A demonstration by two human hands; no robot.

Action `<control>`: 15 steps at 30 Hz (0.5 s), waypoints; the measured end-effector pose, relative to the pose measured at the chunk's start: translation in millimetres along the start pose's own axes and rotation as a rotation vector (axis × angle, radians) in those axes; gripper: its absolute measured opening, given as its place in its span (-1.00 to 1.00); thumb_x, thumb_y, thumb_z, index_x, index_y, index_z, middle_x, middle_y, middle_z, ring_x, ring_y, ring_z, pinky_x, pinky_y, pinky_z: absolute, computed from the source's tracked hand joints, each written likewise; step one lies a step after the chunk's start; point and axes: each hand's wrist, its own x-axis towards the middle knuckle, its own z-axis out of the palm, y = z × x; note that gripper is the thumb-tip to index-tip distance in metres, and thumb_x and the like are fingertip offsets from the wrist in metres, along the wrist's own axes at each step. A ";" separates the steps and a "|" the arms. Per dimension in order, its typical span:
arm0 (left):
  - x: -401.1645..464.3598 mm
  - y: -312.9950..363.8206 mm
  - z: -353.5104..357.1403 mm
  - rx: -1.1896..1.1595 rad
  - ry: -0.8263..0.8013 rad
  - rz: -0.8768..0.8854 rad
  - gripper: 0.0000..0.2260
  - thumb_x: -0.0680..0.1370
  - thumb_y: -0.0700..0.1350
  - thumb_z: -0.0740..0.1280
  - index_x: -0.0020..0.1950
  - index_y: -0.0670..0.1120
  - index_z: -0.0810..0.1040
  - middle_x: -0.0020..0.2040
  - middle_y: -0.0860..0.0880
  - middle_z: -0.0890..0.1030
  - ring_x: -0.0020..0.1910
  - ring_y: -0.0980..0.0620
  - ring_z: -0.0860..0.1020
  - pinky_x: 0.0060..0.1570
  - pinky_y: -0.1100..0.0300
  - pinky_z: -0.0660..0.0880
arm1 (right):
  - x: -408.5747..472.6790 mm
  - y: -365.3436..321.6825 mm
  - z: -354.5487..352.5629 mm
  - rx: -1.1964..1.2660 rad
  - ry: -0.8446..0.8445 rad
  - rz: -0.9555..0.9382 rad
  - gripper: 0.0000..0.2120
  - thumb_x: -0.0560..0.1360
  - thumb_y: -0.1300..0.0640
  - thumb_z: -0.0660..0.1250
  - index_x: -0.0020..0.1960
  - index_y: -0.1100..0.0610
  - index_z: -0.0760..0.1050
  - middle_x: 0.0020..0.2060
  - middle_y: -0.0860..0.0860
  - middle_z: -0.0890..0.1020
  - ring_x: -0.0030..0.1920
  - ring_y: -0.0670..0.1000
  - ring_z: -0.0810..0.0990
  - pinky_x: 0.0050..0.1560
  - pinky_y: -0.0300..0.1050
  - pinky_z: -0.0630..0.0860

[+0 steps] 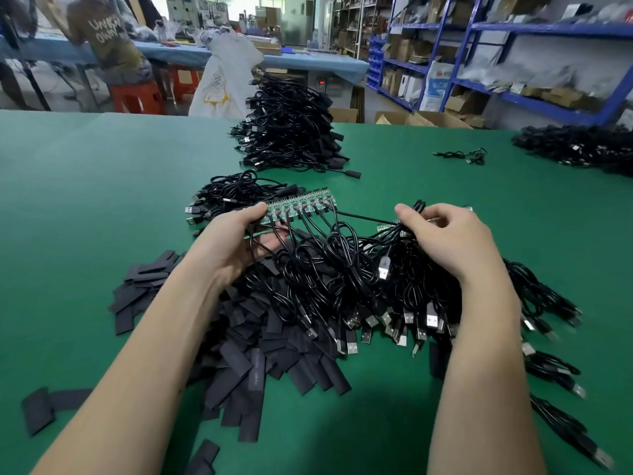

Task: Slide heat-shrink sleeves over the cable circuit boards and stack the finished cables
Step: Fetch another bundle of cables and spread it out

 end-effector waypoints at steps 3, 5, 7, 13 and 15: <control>1.5 -1.8 -5.1 -0.008 0.039 -0.011 -0.95 0.64 -0.24 0.32 0.00 -0.21 0.54 -0.18 -0.12 0.65 -0.39 -0.01 0.69 -0.41 0.24 0.62 | 0.9 0.0 0.4 0.009 0.000 0.005 -0.53 0.47 -0.39 0.32 0.13 -0.04 0.56 -0.10 -0.27 0.53 -0.12 -0.24 0.47 -0.02 -0.11 0.34; 1.3 0.0 -5.8 -0.009 0.056 -0.009 -0.95 0.63 -0.25 0.33 -0.01 -0.22 0.55 -0.14 -0.13 0.62 -0.40 -0.01 0.68 -0.43 0.25 0.61 | 1.4 0.9 0.9 0.015 0.002 0.001 -0.56 0.47 -0.39 0.32 0.11 -0.06 0.54 -0.10 -0.27 0.53 -0.13 -0.29 0.44 -0.05 -0.11 0.34; 2.0 3.0 -6.1 -0.009 0.049 0.003 -0.96 0.62 -0.25 0.34 0.00 -0.22 0.55 -0.14 -0.14 0.61 -0.38 -0.02 0.69 -0.44 0.27 0.59 | 1.2 0.9 1.9 0.035 0.024 0.002 -0.61 0.48 -0.33 0.34 0.12 -0.08 0.51 -0.13 -0.23 0.55 -0.14 -0.27 0.46 -0.16 -0.13 0.35; -3.9 10.2 -11.8 -0.054 -0.034 -0.006 -0.95 0.59 -0.18 0.38 -0.01 -0.14 0.54 -0.28 -0.07 0.66 -0.35 0.01 0.69 -0.42 0.28 0.59 | -2.8 0.5 -0.4 0.071 0.013 -0.038 -0.68 0.52 -0.29 0.30 0.11 -0.10 0.57 -0.14 -0.19 0.60 -0.13 -0.24 0.52 -0.24 -0.25 0.33; -6.5 9.7 -6.3 -0.069 -0.071 -0.020 -0.94 0.60 -0.13 0.37 -0.01 -0.10 0.52 -0.28 -0.06 0.67 -0.32 0.02 0.69 -0.41 0.26 0.60 | -6.2 -1.1 -3.8 0.144 -0.016 -0.091 -0.65 0.53 -0.37 0.24 0.00 -0.14 0.62 -0.12 -0.21 0.64 -0.06 -0.26 0.55 -0.16 -0.26 0.34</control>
